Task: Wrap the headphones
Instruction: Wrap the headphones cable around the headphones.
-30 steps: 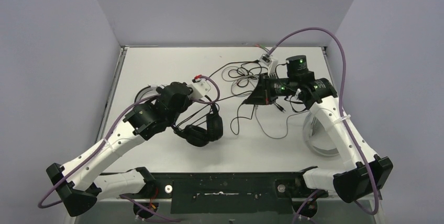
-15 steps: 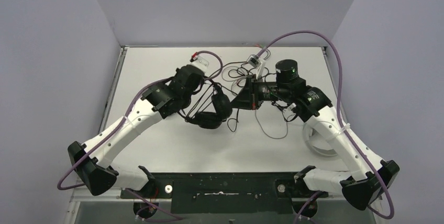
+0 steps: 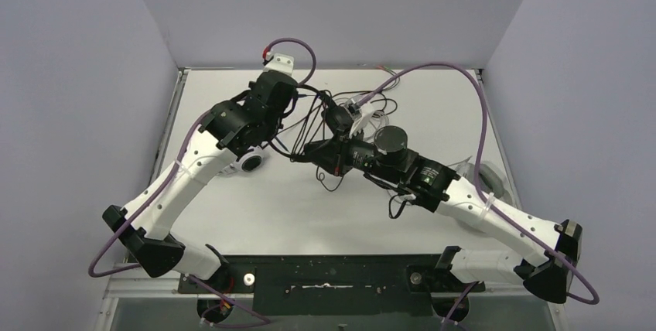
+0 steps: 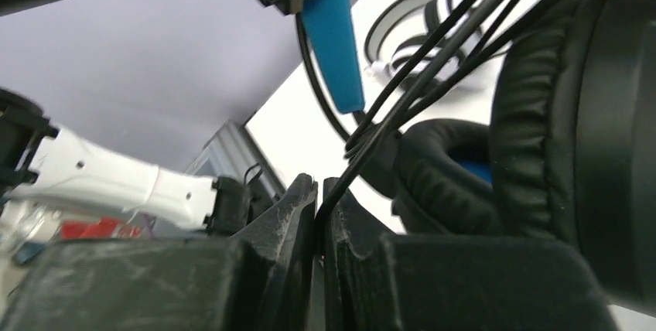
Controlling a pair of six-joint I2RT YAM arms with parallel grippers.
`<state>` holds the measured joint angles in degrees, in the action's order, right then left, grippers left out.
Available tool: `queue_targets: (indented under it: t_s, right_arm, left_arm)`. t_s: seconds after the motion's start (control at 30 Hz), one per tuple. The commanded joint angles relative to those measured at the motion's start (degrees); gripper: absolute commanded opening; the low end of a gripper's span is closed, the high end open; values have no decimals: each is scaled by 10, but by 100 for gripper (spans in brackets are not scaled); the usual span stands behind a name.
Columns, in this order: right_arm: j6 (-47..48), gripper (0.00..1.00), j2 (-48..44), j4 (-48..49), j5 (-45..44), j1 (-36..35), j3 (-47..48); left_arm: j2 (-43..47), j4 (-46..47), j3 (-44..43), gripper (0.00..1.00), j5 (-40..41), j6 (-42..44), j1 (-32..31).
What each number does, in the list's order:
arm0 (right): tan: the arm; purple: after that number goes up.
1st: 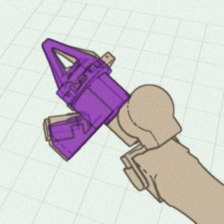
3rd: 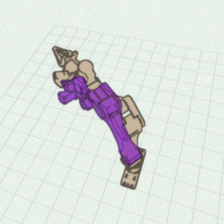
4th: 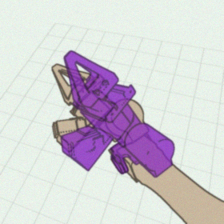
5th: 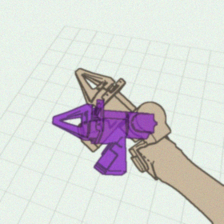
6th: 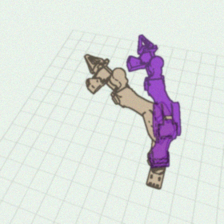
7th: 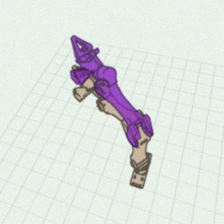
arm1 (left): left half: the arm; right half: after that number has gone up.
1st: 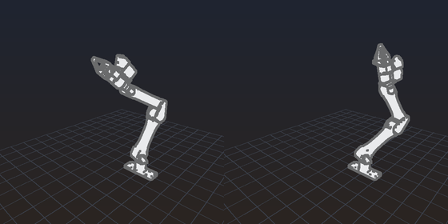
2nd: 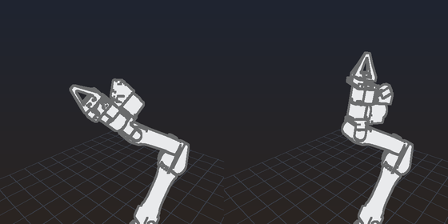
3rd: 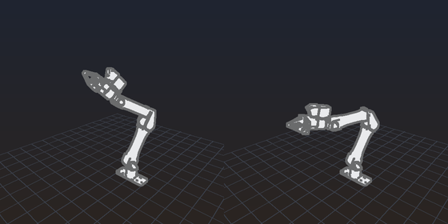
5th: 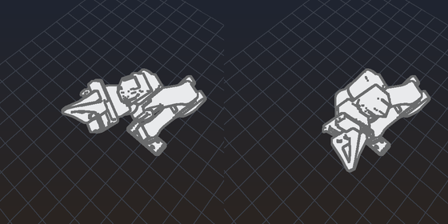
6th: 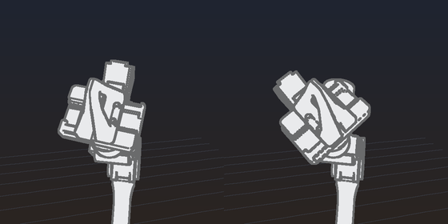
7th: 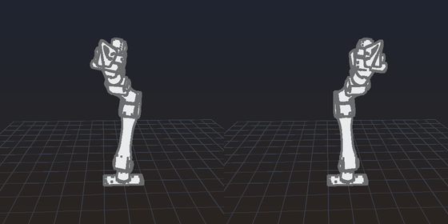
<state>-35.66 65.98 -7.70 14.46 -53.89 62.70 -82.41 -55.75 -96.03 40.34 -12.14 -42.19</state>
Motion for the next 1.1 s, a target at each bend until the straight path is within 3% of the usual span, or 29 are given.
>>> queue_targets:
  t_s: [0.0,0.23,0.73,1.07]
  right_arm:
    - [35,1,-23,71,-98,-49,-38]
    - [49,8,-5,141,-125,-74,-85]
    - [59,28,-16,130,-142,-75,-117]
    - [105,60,-22,205,-131,-75,-172]
  left_arm:
    - [12,75,-65,0,25,-98,12]
    - [32,87,-93,0,-25,-136,12]
    - [81,87,-102,0,-100,-167,19]
    - [98,78,-123,0,-169,-203,45]
